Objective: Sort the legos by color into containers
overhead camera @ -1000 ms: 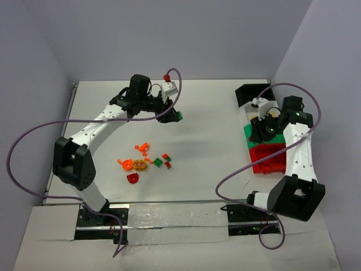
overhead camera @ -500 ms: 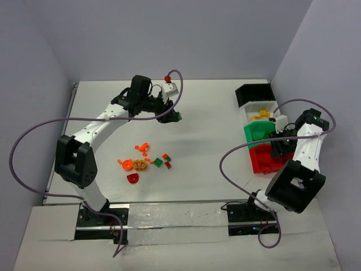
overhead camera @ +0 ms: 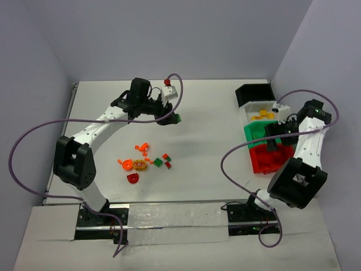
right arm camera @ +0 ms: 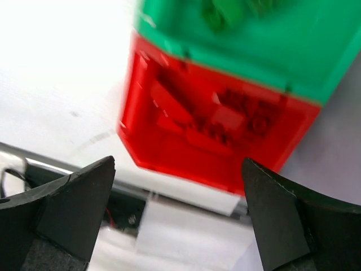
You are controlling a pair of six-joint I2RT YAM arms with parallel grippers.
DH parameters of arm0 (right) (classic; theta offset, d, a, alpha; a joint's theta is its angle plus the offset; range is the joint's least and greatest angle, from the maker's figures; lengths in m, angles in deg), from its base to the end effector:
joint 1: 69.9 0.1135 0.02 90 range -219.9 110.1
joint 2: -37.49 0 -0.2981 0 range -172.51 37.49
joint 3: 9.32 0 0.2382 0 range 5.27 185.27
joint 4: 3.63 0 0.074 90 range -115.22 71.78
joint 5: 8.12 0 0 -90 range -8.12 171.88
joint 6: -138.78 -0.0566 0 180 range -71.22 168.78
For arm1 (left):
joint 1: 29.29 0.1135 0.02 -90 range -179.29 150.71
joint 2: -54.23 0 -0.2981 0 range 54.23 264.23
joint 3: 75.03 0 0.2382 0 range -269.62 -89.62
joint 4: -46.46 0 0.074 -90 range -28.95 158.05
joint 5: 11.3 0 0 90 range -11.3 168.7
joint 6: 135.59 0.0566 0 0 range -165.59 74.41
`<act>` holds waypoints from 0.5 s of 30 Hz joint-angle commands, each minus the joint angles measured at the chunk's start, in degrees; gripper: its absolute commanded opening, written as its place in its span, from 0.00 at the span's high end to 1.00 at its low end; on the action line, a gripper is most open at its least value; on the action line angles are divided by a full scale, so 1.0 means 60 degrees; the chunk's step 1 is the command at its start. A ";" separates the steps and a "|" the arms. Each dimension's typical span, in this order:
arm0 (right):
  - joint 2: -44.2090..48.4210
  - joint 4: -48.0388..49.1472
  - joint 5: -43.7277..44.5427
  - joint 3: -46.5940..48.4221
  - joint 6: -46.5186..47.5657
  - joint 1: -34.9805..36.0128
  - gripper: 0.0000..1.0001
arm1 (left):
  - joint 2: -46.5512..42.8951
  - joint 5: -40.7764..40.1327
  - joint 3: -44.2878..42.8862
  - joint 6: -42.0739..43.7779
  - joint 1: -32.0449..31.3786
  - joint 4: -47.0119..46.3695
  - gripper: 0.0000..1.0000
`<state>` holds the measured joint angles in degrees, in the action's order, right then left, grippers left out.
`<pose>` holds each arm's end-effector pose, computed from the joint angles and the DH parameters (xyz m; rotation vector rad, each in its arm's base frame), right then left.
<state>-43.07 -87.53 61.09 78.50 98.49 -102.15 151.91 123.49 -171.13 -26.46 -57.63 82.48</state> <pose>0.2109 -0.1093 0.3142 -0.4715 2.6846 0.1681 0.3229 -0.2195 0.3327 1.2462 1.7668 -0.9540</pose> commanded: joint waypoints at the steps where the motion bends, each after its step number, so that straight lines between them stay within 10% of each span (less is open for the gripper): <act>1: 0.0547 -0.0073 -0.2614 0.0871 -0.1734 0.1565 0.00 | -0.1432 0.0213 0.1108 0.0499 -0.0008 -0.1725 1.00; 15: -0.1885 0.4731 -0.6001 0.2330 -0.8512 0.7379 0.03 | -0.2960 -0.2073 0.3632 0.3002 -0.1174 -0.4656 1.00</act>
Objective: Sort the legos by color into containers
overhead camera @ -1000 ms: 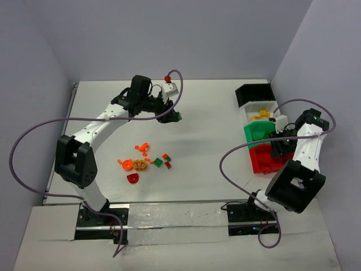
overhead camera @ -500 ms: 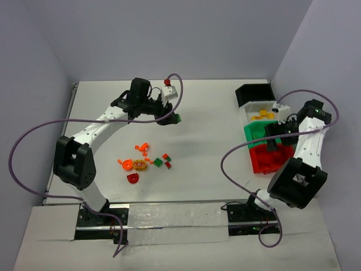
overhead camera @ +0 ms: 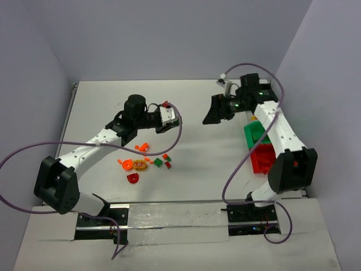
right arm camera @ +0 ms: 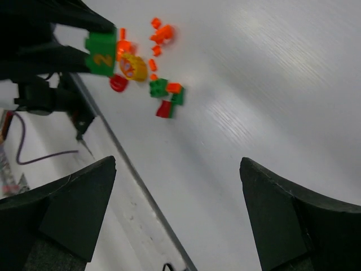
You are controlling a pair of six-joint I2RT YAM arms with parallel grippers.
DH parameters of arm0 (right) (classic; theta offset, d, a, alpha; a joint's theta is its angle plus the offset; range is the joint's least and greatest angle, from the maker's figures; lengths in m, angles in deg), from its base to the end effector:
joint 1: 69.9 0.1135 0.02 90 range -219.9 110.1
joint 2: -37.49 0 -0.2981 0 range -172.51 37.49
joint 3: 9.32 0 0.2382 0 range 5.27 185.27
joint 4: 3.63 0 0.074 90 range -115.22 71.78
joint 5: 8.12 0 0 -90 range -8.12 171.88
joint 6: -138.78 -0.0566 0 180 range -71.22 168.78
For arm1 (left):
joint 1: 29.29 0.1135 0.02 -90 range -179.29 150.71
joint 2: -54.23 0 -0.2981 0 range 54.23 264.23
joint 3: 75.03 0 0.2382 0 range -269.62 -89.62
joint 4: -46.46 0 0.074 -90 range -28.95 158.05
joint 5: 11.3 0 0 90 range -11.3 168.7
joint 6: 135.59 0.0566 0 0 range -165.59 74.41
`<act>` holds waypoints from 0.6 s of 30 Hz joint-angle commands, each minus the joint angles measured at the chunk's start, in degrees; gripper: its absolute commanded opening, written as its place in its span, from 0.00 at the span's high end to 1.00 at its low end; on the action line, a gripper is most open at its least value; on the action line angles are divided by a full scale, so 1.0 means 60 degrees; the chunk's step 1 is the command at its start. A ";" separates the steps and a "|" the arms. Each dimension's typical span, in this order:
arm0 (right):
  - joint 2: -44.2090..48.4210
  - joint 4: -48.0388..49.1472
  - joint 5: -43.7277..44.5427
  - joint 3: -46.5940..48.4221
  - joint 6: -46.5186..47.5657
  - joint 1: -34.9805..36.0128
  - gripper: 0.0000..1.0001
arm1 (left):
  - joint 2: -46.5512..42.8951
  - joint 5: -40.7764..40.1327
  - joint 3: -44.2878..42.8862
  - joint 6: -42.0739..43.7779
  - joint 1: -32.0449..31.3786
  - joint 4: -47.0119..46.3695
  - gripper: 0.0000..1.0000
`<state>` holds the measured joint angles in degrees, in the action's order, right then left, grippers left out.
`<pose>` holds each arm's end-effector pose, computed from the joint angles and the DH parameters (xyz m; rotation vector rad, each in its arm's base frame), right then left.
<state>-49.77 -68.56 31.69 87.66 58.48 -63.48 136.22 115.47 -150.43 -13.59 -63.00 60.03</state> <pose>0.2967 0.0771 0.3609 -0.6608 2.2440 1.0628 0.2533 -0.2097 0.3402 1.3644 1.3213 -0.6341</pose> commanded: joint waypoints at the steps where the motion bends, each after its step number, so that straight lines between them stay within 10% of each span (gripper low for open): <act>1: -0.0836 0.1608 -0.1127 0.1026 -0.1908 0.1124 0.03 | -0.0349 -0.0816 0.0201 0.0878 -0.0347 -0.0925 1.00; 10: -0.2081 0.1754 -0.1157 0.2109 -0.2304 0.2379 0.05 | -0.0591 -0.1390 0.0313 0.0703 -0.0899 -0.1096 1.00; 18: -0.2302 0.1638 -0.0907 0.2102 -0.2041 0.2505 0.28 | -0.0715 -0.1719 0.0240 0.0673 -0.1127 -0.1162 1.00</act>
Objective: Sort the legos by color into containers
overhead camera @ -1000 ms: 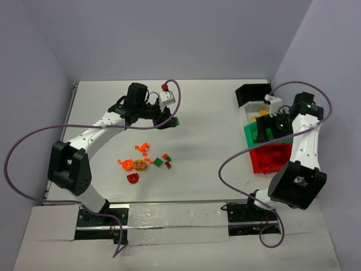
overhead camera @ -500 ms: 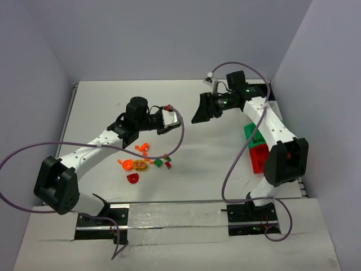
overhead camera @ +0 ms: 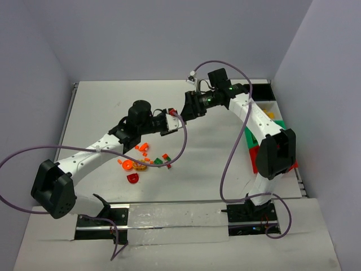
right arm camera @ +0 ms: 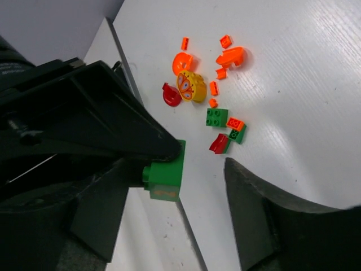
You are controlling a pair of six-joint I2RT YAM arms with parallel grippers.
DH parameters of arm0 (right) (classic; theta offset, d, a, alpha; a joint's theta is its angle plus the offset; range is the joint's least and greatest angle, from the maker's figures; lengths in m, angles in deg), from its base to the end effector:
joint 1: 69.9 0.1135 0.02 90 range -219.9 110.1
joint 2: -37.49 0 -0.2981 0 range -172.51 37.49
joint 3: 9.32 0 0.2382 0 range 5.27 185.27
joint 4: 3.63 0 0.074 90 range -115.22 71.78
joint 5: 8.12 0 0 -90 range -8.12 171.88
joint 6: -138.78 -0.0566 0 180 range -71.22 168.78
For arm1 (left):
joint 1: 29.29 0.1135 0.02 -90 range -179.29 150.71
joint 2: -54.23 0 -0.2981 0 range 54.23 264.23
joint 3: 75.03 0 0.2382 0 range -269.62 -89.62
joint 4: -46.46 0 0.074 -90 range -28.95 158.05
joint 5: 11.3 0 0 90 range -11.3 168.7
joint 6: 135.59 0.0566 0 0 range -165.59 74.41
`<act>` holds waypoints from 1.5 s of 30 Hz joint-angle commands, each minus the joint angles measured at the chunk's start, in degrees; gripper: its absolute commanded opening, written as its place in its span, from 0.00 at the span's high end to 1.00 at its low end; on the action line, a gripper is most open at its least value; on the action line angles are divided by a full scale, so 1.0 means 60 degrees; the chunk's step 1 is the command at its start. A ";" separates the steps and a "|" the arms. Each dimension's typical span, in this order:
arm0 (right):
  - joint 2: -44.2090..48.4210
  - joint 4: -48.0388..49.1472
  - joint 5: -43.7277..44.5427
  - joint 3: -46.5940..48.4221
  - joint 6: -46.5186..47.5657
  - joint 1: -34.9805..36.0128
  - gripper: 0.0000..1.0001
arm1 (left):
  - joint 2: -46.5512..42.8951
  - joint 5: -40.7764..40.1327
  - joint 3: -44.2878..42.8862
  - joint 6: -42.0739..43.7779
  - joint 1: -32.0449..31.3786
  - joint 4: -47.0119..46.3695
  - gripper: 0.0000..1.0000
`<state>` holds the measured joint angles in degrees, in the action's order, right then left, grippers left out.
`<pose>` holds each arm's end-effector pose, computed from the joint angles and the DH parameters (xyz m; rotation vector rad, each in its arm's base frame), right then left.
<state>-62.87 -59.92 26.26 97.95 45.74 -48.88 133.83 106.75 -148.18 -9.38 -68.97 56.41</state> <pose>0.3371 0.1796 0.3550 -0.8055 2.2088 1.3684 0.2307 -0.2259 0.3449 1.3871 1.2259 -0.4955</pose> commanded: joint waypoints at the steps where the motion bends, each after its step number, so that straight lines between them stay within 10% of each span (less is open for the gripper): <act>1: -0.0126 0.0183 -0.0017 0.0380 0.0096 0.0064 0.33 | -0.0325 -0.0281 -0.0141 -0.0065 -0.0155 -0.0573 1.00; 6: -0.0069 0.0128 -0.0001 0.0370 0.0205 0.0071 0.72 | -0.0297 -0.0471 -0.0191 -0.0172 -0.0184 -0.0568 0.96; 8: 0.0002 -0.0002 0.0111 0.0425 0.0363 0.0059 0.96 | -0.0214 -0.0614 -0.0249 -0.0301 -0.0184 -0.0460 0.75; 10: 0.0162 -0.0121 0.0277 0.0411 0.0470 -0.0078 1.00 | -0.0111 -0.0866 -0.0403 -0.0445 -0.0189 -0.0177 0.34; 13: 0.0494 -0.0387 0.0572 0.0210 0.0938 -0.0563 1.00 | 0.0040 -0.1348 -0.0691 -0.0899 -0.0199 0.0277 0.01; 29: 0.1294 -0.3292 0.5191 -0.1505 0.5422 -0.6716 1.00 | 0.0737 -0.3348 -0.1594 -0.3932 0.0264 0.1752 0.01; 41: 0.0124 -0.1430 0.7710 -0.1275 0.4600 -0.6953 1.00 | 0.1888 -0.1175 -0.3525 -0.5171 0.2613 0.4194 0.01; 45: -0.0311 -0.1207 0.8054 -0.1164 0.4655 -0.6956 0.82 | 0.1473 -0.0818 -0.3078 -0.4454 0.2761 0.4417 0.01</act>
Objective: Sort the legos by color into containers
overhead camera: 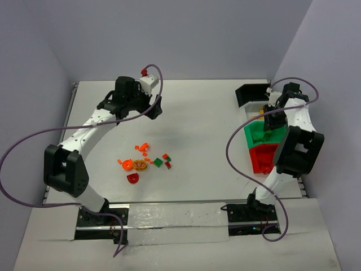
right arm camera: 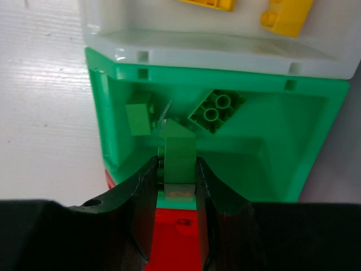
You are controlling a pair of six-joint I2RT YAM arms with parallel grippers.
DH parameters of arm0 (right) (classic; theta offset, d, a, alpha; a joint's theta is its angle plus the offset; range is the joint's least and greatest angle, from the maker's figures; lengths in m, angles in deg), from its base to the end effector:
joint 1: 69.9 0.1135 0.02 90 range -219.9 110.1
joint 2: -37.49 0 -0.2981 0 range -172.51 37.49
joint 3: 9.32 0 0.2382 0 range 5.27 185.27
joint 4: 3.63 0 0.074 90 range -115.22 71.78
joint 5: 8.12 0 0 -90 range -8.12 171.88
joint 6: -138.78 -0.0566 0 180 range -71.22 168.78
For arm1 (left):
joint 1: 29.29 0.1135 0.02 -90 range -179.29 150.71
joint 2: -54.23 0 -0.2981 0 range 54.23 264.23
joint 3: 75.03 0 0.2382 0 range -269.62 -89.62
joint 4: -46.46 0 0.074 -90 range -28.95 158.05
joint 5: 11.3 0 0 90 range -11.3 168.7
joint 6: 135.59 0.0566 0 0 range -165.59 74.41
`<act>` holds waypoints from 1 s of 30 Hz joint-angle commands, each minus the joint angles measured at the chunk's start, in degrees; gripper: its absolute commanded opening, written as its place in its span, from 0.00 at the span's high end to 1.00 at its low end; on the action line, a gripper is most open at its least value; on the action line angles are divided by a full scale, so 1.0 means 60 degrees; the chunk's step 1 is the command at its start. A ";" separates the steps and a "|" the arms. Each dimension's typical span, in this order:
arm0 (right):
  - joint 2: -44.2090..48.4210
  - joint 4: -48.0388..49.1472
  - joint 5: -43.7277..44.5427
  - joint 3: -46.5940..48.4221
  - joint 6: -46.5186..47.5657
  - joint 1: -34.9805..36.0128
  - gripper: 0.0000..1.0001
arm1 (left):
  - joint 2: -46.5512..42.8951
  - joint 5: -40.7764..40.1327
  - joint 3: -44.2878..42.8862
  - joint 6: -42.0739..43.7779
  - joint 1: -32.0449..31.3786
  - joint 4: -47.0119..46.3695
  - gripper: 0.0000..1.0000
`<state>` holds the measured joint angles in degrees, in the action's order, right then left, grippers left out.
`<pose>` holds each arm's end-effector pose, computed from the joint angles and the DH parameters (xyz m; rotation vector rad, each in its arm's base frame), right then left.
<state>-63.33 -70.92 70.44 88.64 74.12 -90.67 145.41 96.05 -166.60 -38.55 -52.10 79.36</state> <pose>0.3386 -0.1164 0.2726 -0.1575 2.7412 0.0649 0.3366 -0.1599 0.3444 0.7243 2.0220 -0.4845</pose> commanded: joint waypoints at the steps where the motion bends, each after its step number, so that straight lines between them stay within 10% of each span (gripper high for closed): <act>1: -0.0324 0.0647 0.0738 0.0418 -0.0078 0.0014 0.76 | -0.0530 0.1195 0.0096 0.0600 -0.0001 0.0749 0.01; 17: 0.0467 0.0222 0.0393 0.0403 0.0048 0.0020 0.01 | -0.1815 0.2773 0.1684 0.4737 0.0751 0.4637 0.09; 30: 0.1726 -0.0201 -0.1984 0.1084 -0.0298 0.1433 0.00 | -0.3072 0.2718 0.3353 0.6045 0.0799 0.5830 0.19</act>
<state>-55.88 -71.80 63.00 94.87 72.45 -85.98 126.32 111.08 -146.84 -5.07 -47.59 112.69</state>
